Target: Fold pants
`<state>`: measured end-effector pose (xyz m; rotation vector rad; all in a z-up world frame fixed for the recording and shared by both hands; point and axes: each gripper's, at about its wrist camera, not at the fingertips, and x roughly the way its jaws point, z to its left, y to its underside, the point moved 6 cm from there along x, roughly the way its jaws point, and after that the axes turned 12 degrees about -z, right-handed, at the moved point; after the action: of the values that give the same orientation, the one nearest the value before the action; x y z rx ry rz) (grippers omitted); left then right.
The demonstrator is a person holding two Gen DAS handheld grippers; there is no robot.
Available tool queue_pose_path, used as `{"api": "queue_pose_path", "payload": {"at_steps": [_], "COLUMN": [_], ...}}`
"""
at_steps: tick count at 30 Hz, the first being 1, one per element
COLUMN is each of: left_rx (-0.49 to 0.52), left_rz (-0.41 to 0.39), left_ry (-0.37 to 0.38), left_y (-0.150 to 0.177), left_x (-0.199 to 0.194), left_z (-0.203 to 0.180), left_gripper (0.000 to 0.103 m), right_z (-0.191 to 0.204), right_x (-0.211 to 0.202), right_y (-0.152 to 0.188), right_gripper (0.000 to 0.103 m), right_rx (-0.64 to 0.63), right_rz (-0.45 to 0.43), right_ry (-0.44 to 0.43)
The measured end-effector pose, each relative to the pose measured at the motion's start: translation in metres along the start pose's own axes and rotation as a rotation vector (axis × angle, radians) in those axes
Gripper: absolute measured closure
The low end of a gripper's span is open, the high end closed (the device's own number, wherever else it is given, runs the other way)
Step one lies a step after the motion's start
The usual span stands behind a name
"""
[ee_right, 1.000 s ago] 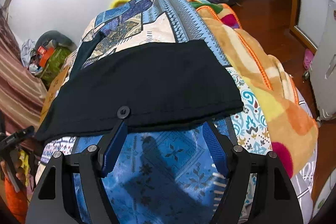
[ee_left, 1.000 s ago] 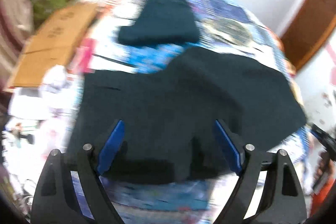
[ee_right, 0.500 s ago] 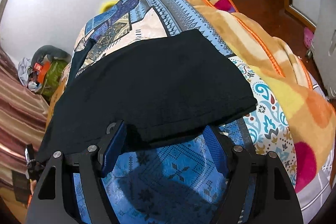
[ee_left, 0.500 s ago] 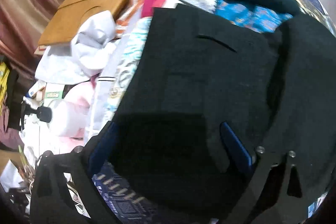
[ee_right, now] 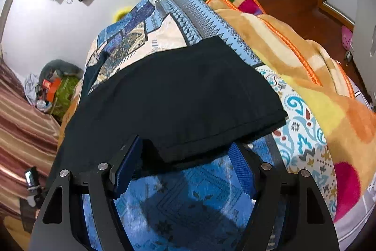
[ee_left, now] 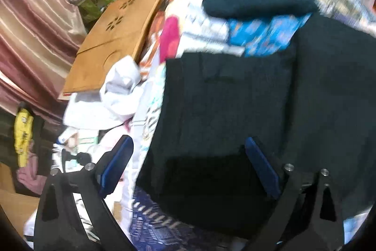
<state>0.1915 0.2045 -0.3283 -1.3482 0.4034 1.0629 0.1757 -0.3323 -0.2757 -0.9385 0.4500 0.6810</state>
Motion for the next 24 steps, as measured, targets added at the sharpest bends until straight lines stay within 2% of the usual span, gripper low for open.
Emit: {"api": "queue_pose_path", "payload": {"at_steps": [3,5,7,8,9,13,18,21,24], "left_rx": [-0.031,-0.032,-0.031,-0.027,-0.023,-0.007,0.046,0.082,0.108], "left_rz": [-0.057,-0.098,-0.129,-0.148,-0.161,-0.190,-0.213,-0.183,-0.115], "left_ry": [0.074,0.130,0.173,0.202,0.227,0.324,0.391,0.404,0.405], "left_y": [-0.024,-0.044,-0.054,-0.061,-0.066,-0.085,-0.097,-0.091,-0.077], "left_x": [-0.023,-0.037,-0.050,-0.057,-0.065,-0.085,-0.095,-0.086,-0.065], "left_z": [-0.012,-0.027,-0.041,-0.052,-0.060,-0.095,-0.133,-0.155,-0.168], "left_gripper": [0.005,0.005,0.005,0.005,0.005,0.005,0.005,0.005,0.005], "right_z": [-0.002,-0.004,-0.009,-0.012,-0.015,-0.023,-0.025,-0.035,-0.039], "right_x": [0.004,0.006,0.011,0.013,0.014,0.009,-0.015,-0.014,-0.008], "right_y": [-0.006,-0.012,-0.017,-0.019,-0.021,-0.029,-0.042,-0.042,-0.035], "right_gripper": [0.035,0.051,0.076,0.082,0.095,0.098,0.100,0.100,0.100], "right_rx": [-0.022,-0.046,-0.054,-0.042,-0.028,0.008,-0.084,-0.056,-0.078], "right_rz": [-0.042,-0.067,-0.071,-0.065,-0.063,-0.070,-0.170,-0.156,-0.124], "right_ry": [0.020,0.055,0.080,0.078,0.071,0.037,0.104,0.117,0.135]}}
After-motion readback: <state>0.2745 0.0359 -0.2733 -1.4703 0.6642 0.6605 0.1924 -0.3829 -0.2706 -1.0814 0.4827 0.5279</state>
